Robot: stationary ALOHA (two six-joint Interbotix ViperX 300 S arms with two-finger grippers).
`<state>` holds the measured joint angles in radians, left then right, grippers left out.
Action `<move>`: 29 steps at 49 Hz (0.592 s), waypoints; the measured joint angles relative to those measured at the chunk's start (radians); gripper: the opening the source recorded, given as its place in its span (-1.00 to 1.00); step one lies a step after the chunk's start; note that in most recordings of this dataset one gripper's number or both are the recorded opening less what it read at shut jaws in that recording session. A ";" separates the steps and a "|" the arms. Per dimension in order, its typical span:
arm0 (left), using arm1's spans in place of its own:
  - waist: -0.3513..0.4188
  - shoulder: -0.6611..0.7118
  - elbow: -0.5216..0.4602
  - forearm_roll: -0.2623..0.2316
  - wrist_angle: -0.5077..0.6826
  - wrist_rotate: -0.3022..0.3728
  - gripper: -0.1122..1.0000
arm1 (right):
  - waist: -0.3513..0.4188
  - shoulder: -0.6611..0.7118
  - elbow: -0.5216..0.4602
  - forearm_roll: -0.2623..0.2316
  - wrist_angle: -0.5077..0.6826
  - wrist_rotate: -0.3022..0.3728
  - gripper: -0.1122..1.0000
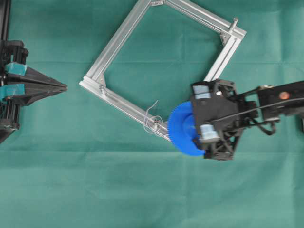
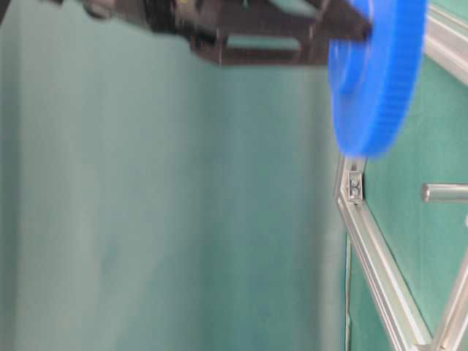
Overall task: Find the location of the shaft and insert the gear.
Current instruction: 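Carry the gear left toward the frame's lower shaft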
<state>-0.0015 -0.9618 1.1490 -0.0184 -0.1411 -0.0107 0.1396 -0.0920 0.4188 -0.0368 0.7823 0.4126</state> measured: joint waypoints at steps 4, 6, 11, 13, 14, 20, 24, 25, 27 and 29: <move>0.000 -0.002 0.000 0.000 0.000 -0.006 -0.77 | 0.000 0.032 -0.037 -0.002 0.008 0.000 0.46; 0.000 0.000 0.000 -0.002 0.002 -0.012 -0.77 | 0.000 0.048 -0.055 -0.002 0.014 0.000 0.46; 0.000 0.000 0.000 -0.002 0.003 -0.031 -0.77 | 0.000 0.080 -0.095 -0.003 0.031 0.000 0.46; 0.000 0.000 -0.002 -0.002 0.005 -0.038 -0.77 | 0.000 0.091 -0.110 -0.005 0.034 0.000 0.46; 0.000 -0.002 0.000 -0.002 0.008 -0.040 -0.77 | 0.000 0.095 -0.117 -0.006 0.034 0.000 0.46; -0.002 0.000 -0.002 -0.002 0.020 -0.046 -0.77 | 0.000 0.121 -0.147 -0.017 0.037 0.002 0.46; 0.000 0.000 0.000 -0.002 0.029 -0.046 -0.77 | 0.000 0.138 -0.161 -0.028 0.038 0.002 0.46; 0.000 0.000 -0.002 -0.002 0.032 -0.046 -0.77 | -0.002 0.140 -0.163 -0.031 0.038 0.002 0.46; 0.000 0.000 0.000 -0.002 0.037 -0.046 -0.77 | -0.002 0.146 -0.167 -0.032 0.038 0.002 0.46; -0.002 -0.002 -0.002 -0.002 0.038 -0.046 -0.77 | -0.005 0.150 -0.170 -0.034 0.038 0.002 0.46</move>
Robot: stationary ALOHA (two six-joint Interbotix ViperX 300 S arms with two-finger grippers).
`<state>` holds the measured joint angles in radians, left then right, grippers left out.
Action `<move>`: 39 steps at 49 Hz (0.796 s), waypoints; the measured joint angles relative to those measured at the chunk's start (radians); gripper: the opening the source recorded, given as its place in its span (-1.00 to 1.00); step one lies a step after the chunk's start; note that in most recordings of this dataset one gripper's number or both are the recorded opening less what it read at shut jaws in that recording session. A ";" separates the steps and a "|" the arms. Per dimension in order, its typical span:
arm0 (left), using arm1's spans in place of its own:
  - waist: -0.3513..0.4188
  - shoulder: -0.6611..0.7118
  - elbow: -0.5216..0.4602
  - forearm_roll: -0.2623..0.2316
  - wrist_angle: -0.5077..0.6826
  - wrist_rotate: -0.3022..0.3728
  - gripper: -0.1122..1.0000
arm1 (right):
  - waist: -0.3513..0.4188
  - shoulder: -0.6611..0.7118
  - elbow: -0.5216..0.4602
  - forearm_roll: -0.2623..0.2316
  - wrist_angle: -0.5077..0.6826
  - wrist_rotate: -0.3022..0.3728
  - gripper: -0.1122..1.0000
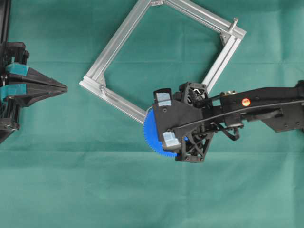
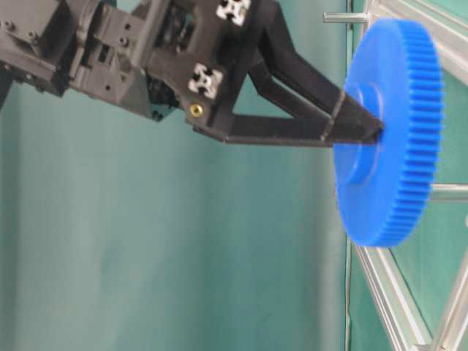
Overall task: Find the location of the shaft and insert the gear.
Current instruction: 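Carry the gear left toward the frame's lower shaft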
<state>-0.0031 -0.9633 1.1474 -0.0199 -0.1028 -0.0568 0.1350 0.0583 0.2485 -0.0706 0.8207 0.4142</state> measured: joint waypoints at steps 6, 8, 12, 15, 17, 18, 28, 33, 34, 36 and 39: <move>0.002 -0.002 0.000 0.000 0.005 0.000 -0.77 | -0.012 0.021 -0.005 -0.002 0.000 0.000 0.46; 0.002 -0.002 0.000 -0.002 0.005 0.000 -0.77 | -0.018 0.031 -0.006 -0.002 -0.002 0.000 0.46; 0.000 -0.002 0.000 0.000 0.005 0.000 -0.77 | -0.023 0.043 -0.005 -0.002 -0.002 0.000 0.46; 0.002 -0.002 0.000 0.000 0.005 0.000 -0.77 | -0.025 0.049 -0.005 -0.002 -0.002 0.000 0.46; 0.002 -0.002 0.002 0.000 0.005 0.000 -0.77 | -0.025 0.054 -0.005 -0.003 -0.005 0.000 0.46; 0.002 -0.002 0.002 -0.002 0.005 0.000 -0.77 | -0.025 0.055 -0.005 -0.003 -0.006 0.000 0.46; 0.000 -0.002 0.000 0.000 0.009 0.000 -0.77 | -0.026 0.084 -0.011 -0.002 -0.015 0.000 0.46; 0.002 -0.002 0.000 0.000 0.009 0.000 -0.77 | -0.028 0.086 -0.014 -0.003 -0.017 0.000 0.46; 0.002 -0.002 0.000 -0.002 0.009 0.002 -0.77 | -0.028 0.087 -0.015 -0.003 -0.017 0.000 0.46; 0.000 -0.002 0.000 0.000 0.009 0.000 -0.77 | -0.029 0.086 -0.017 -0.002 -0.017 0.000 0.46; 0.002 -0.002 0.000 -0.002 0.009 0.000 -0.77 | -0.028 0.087 -0.017 -0.002 -0.017 0.000 0.46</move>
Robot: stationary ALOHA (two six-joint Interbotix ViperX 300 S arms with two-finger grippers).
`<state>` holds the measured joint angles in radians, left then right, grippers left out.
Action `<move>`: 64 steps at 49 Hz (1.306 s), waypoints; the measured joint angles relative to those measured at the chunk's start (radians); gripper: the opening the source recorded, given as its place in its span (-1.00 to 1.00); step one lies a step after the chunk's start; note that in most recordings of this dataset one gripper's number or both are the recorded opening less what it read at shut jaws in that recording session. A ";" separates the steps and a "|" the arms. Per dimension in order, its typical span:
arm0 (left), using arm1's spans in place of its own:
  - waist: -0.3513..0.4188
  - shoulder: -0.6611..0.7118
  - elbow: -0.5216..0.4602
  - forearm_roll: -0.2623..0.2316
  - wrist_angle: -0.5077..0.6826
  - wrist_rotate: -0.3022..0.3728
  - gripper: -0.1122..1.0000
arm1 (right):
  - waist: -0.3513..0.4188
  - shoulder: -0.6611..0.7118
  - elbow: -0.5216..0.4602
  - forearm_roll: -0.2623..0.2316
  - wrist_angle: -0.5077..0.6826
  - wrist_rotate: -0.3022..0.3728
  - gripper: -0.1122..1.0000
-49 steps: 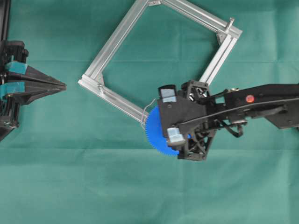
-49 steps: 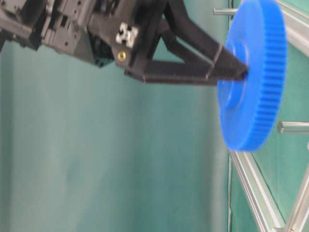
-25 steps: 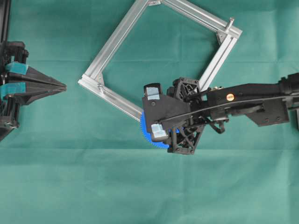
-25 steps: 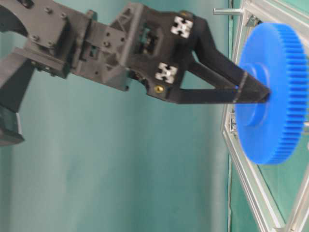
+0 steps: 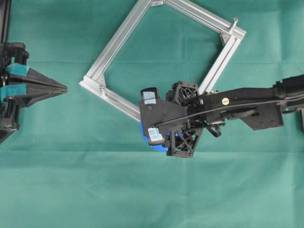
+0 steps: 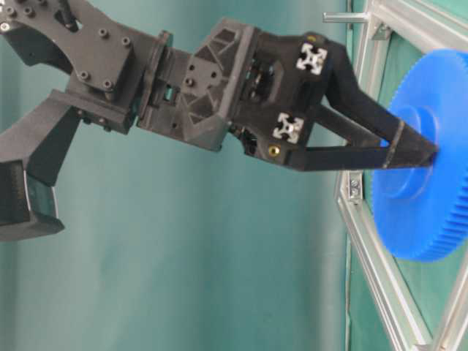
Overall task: Find the location of the shaft and insert the gear.
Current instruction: 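Carry the gear left toward the frame's lower shaft, then align the gear's center hole over the shaft and lower it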
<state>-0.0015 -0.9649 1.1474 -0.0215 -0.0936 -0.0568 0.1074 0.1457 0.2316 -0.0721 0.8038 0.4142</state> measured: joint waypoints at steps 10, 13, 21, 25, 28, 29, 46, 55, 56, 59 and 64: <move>-0.002 0.000 0.000 0.000 0.000 0.000 -0.77 | -0.002 0.011 -0.017 0.000 -0.005 0.000 0.46; 0.000 -0.002 0.002 0.002 0.000 0.000 -0.77 | -0.002 0.018 -0.026 -0.002 -0.005 0.000 0.46; -0.002 -0.002 0.000 0.000 0.002 0.000 -0.77 | -0.002 0.037 -0.054 -0.002 -0.006 -0.002 0.46; 0.000 -0.002 0.000 0.002 0.005 0.002 -0.77 | -0.002 0.048 -0.066 0.000 -0.006 -0.006 0.46; 0.000 -0.002 0.002 0.002 0.009 0.000 -0.77 | -0.002 0.055 -0.077 -0.002 -0.008 -0.009 0.46; -0.002 -0.002 0.000 0.002 0.009 0.000 -0.77 | -0.002 0.058 -0.080 -0.002 -0.006 -0.012 0.46; -0.002 -0.002 0.000 0.000 0.012 0.000 -0.77 | -0.009 0.069 -0.092 -0.049 -0.009 -0.009 0.46; -0.002 -0.002 0.000 0.000 0.018 0.000 -0.77 | -0.029 0.069 -0.094 -0.083 -0.008 -0.006 0.46; 0.000 -0.002 0.000 0.000 0.018 0.000 -0.77 | -0.032 0.067 -0.092 -0.086 -0.008 -0.005 0.46; -0.002 -0.002 0.002 0.000 0.021 0.000 -0.77 | -0.038 0.069 -0.092 -0.094 -0.008 -0.005 0.46; -0.002 -0.002 0.002 0.000 0.021 0.000 -0.77 | -0.044 0.069 -0.089 -0.103 -0.009 -0.005 0.46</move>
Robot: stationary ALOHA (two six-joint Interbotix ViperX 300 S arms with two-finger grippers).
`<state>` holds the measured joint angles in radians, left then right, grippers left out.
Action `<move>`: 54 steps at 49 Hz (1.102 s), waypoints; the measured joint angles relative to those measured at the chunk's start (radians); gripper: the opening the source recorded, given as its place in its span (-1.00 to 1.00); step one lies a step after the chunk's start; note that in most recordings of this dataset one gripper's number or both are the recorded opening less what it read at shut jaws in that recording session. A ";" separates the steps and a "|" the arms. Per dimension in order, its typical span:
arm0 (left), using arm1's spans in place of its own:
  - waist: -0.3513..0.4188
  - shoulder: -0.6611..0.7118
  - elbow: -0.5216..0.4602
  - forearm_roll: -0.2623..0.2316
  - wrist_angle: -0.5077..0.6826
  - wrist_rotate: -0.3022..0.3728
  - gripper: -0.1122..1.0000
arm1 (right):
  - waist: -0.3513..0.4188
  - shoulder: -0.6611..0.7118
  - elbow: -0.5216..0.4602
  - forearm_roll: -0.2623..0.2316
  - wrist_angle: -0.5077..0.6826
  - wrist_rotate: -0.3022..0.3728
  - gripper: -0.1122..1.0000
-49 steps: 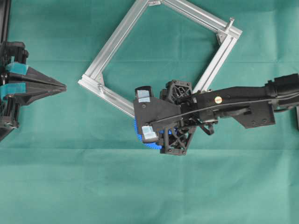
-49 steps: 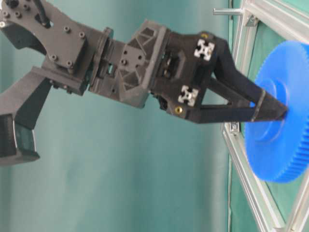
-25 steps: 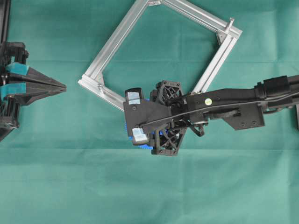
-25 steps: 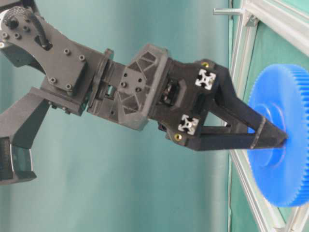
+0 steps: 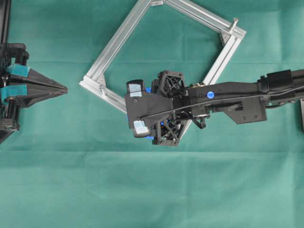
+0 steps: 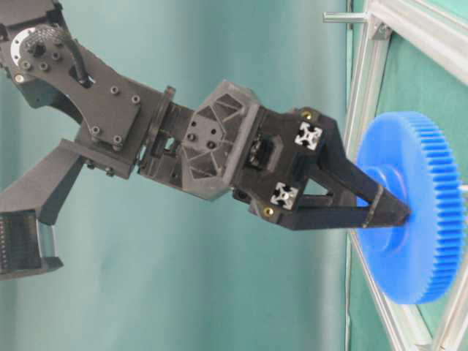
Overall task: Find the location of the shaft and insert the gear.
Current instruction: 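Align the gear's center hole over the shaft and lower it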
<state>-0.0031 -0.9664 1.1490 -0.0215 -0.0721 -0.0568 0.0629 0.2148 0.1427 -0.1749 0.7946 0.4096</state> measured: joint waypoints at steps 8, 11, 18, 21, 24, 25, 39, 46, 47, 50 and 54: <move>0.000 0.000 -0.002 0.002 0.002 0.000 -0.77 | -0.005 -0.002 0.009 -0.002 -0.005 0.000 0.46; 0.000 0.000 -0.002 0.002 0.002 0.000 -0.77 | -0.005 -0.002 0.012 -0.003 -0.006 0.002 0.46; 0.000 0.000 -0.002 0.000 0.005 0.000 -0.77 | -0.006 -0.011 0.034 -0.002 -0.014 0.008 0.46; 0.000 0.000 -0.002 0.000 0.005 0.000 -0.77 | -0.005 -0.017 0.046 -0.002 -0.021 0.009 0.46; 0.002 0.000 -0.002 0.000 0.005 0.000 -0.77 | -0.005 -0.026 0.060 -0.002 -0.038 0.009 0.46; 0.000 0.000 0.000 0.002 0.005 0.000 -0.77 | -0.005 -0.028 0.064 0.000 -0.044 0.008 0.46; 0.002 0.000 -0.002 0.002 0.003 0.000 -0.77 | 0.005 -0.044 0.095 0.006 -0.075 0.009 0.46; 0.002 0.000 -0.002 0.002 0.005 0.000 -0.77 | 0.009 -0.048 0.103 0.011 -0.086 0.009 0.46; 0.000 0.000 -0.002 0.002 0.005 0.000 -0.77 | 0.012 -0.049 0.104 0.012 -0.089 0.009 0.46; 0.000 0.000 -0.002 0.000 0.005 0.000 -0.77 | 0.017 -0.049 0.109 0.014 -0.100 0.009 0.46; 0.000 0.000 -0.002 0.000 0.005 0.000 -0.77 | 0.025 -0.051 0.114 0.020 -0.112 0.009 0.46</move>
<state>-0.0031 -0.9664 1.1474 -0.0215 -0.0675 -0.0568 0.0874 0.1641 0.2562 -0.1549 0.6826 0.4188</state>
